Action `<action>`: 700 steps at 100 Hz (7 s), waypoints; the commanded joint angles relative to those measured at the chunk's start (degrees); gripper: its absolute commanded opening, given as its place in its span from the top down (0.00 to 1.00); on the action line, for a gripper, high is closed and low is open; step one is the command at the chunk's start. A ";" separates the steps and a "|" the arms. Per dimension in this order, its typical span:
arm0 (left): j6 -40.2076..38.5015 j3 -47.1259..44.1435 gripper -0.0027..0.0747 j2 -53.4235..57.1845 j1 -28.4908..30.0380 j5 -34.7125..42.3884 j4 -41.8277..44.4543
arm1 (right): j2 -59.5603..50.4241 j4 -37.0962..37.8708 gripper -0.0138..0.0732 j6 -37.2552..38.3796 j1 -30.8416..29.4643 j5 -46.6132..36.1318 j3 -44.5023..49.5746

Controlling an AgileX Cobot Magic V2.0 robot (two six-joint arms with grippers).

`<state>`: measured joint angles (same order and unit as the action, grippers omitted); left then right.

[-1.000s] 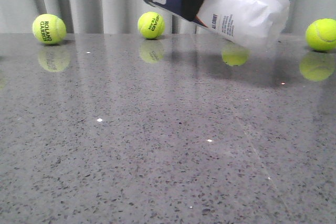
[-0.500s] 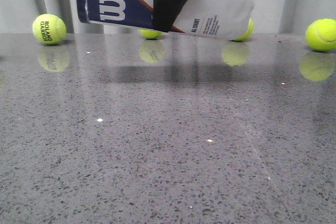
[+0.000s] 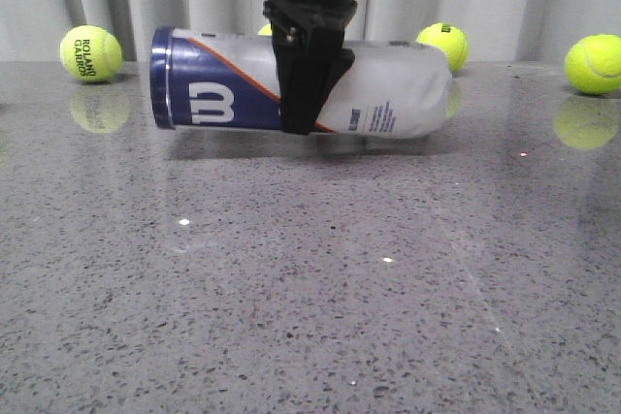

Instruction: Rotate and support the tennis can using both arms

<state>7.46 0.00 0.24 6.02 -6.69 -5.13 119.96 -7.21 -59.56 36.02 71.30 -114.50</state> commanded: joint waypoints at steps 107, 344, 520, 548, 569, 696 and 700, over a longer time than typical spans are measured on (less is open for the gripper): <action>-0.58 -2.53 0.99 1.88 0.19 4.32 -0.10 | -7.19 -2.34 0.10 1.73 -0.19 4.85 -1.56; -0.58 -2.53 0.99 1.88 0.19 9.51 -0.61 | -107.37 12.96 0.92 68.92 -2.66 -46.19 86.44; -0.26 33.87 0.22 -35.23 0.19 -15.54 -22.08 | -110.47 12.96 0.92 68.92 -2.66 -45.95 88.41; 13.78 43.20 0.22 -49.60 0.19 -29.81 -36.25 | -110.47 12.96 0.92 68.92 -2.66 -45.95 88.41; 29.58 47.00 0.22 -59.89 0.19 -36.53 -55.35 | -110.47 12.96 0.92 68.92 -2.66 -45.95 88.41; 41.24 67.42 0.23 -99.67 -14.01 -53.18 -76.72 | -110.47 12.96 0.92 68.92 -2.66 -45.90 88.41; 41.69 67.42 0.23 -100.13 -14.24 -53.18 -77.25 | -110.47 12.96 0.92 68.92 -2.66 -45.90 88.41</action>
<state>47.96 65.74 -101.61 -7.27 -57.90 -76.73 8.94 5.07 9.24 33.60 30.25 -24.62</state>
